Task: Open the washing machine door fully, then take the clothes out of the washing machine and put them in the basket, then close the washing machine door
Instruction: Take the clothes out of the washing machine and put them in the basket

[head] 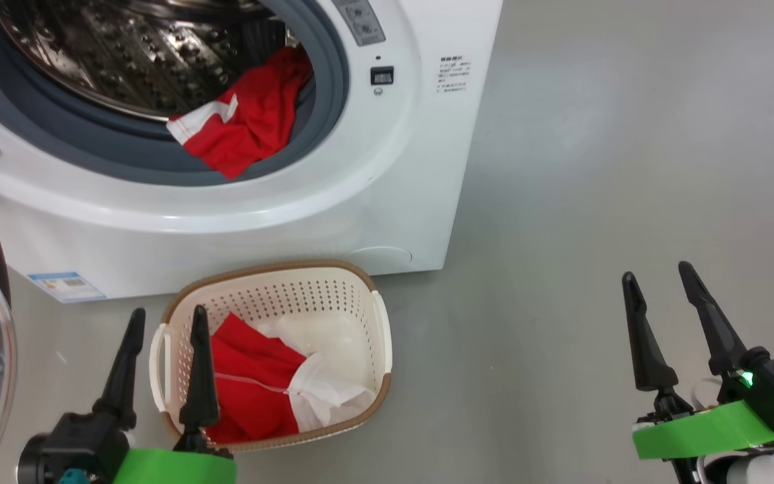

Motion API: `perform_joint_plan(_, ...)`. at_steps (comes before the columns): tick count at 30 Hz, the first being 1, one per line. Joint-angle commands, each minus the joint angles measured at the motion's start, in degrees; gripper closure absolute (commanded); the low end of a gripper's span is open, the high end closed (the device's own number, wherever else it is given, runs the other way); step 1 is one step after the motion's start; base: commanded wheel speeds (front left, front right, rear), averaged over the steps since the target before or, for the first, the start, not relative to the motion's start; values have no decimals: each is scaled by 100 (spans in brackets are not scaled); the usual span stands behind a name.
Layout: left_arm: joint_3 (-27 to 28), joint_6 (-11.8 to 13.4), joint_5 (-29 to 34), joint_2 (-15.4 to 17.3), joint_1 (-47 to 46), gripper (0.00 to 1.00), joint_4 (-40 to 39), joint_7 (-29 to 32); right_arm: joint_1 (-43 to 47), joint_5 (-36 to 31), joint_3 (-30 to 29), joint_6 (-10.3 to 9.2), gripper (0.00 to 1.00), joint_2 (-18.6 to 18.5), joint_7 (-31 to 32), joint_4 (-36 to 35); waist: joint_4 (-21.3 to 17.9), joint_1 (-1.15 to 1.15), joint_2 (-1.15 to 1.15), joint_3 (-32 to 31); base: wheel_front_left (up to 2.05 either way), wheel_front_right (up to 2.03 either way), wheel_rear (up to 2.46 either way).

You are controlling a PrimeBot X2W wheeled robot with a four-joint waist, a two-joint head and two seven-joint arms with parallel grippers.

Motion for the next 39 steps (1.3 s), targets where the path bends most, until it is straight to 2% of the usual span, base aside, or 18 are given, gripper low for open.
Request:
perform_joint_plan(1, 227, 31, 71, 28, 56, 0, -127, -45, 48, 18, 65, 36, 0, -18, -36, -151, -36, 0, 0, -112, 0, 0, 0)
perform_joint_plan(16, 276, 36, -21, -32, 575, 0, 143, -45, 469, 104, 134, 36, 0, -18, -36, -26, -153, 0, 0, -815, 0, 0, 0)
perform_joint_plan(39, 256, -80, -62, -48, 794, 0, 300, -45, 659, 135, 169, 36, 0, -18, -13, -63, -54, 0, 0, -1032, 0, 0, 0)
